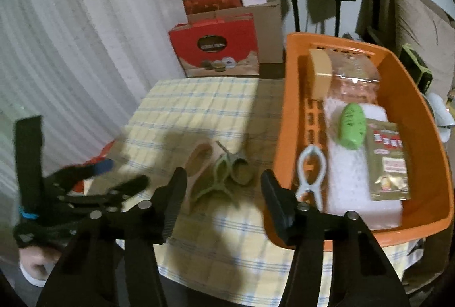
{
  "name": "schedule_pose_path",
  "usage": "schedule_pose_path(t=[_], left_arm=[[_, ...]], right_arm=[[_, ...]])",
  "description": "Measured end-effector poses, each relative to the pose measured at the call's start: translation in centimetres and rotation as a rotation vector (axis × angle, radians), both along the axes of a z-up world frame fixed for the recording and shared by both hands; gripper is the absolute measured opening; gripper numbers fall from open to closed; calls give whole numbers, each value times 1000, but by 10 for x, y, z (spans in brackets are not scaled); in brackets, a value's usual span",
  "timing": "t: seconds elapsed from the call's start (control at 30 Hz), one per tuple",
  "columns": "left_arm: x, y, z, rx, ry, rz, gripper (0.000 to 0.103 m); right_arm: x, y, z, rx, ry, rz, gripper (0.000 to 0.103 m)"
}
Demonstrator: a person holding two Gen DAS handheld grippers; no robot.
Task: Organize objects
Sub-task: 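Move the left gripper out of the basket toward the pink clothespin clip, then close the left gripper around the pink clothespin clip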
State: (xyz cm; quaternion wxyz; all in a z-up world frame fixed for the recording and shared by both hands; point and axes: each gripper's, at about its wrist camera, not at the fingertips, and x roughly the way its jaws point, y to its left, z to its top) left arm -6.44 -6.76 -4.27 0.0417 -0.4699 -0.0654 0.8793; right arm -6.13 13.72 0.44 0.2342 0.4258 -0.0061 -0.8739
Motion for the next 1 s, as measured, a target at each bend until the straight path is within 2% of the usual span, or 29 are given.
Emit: schedule_pose_path(t=[0.13, 0.5, 0.53, 0.57, 0.6, 0.7, 0.73, 1.0], left_arm=[[-8, 11, -14, -18, -7, -20, 78], [-35, 36, -43, -82, -40, -42, 77], [-35, 38, -46, -94, -39, -42, 75], [-35, 39, -47, -100, -39, -45, 66], [-35, 40, -49, -97, -40, -51, 61], [-34, 40, -51, -69, -37, -65, 48], [-33, 40, -50, -53, -37, -77, 40], [-20, 23, -48, -2, -40, -57, 40]], right_arm=[[1, -7, -3, -38, 4, 15, 44], [-2, -12, -5, -48, -1, 6, 43], [-2, -13, -6, -47, -4, 7, 43], [-3, -14, -7, -45, -8, 8, 43], [-4, -15, -9, -43, -12, 9, 43], [-5, -20, -15, -30, -25, 15, 43], [-6, -22, -17, -26, -30, 16, 43], [-2, -42, -25, 79, 21, 30, 43]])
